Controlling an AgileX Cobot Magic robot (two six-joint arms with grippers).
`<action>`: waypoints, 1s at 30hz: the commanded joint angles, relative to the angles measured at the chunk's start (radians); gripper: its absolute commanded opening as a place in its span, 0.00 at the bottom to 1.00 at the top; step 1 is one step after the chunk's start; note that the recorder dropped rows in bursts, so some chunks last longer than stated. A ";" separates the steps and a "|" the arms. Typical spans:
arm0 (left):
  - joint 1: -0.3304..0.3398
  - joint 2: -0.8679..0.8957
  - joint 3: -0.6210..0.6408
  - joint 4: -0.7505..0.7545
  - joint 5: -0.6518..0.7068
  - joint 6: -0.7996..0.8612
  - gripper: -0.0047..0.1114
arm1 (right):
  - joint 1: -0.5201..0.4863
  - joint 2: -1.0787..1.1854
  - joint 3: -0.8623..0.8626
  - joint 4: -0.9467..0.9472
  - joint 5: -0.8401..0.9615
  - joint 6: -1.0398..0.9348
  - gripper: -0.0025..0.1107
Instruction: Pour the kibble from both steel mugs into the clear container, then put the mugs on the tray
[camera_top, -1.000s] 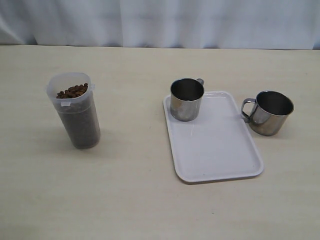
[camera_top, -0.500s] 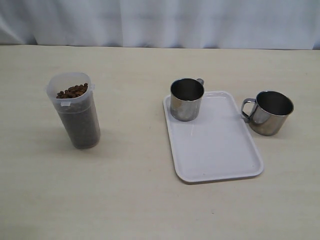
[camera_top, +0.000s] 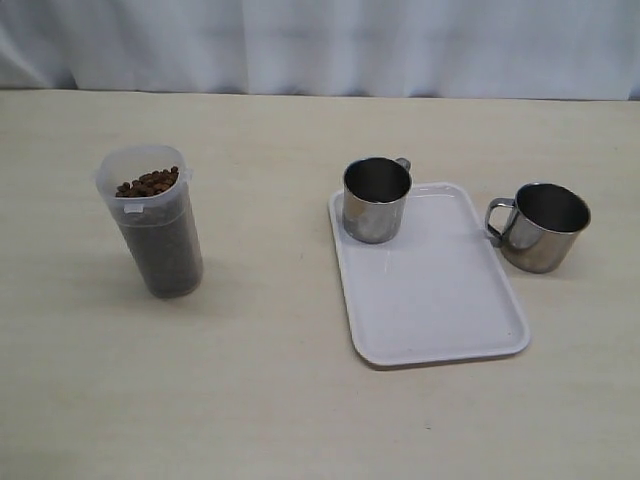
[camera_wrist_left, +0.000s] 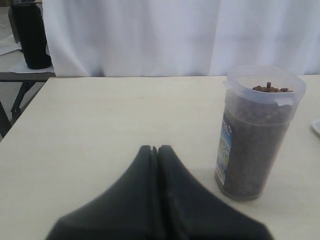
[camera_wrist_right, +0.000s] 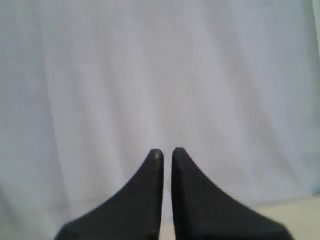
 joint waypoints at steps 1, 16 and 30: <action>0.003 -0.002 0.002 -0.003 -0.011 0.003 0.04 | -0.007 0.314 0.003 -0.032 -0.046 0.017 0.12; 0.003 -0.002 0.002 -0.003 -0.013 0.003 0.04 | -0.007 1.404 -0.106 -0.069 -0.570 -0.279 0.99; 0.003 -0.002 0.002 -0.003 -0.013 0.003 0.04 | -0.007 1.788 -0.421 0.053 -0.612 -0.386 0.99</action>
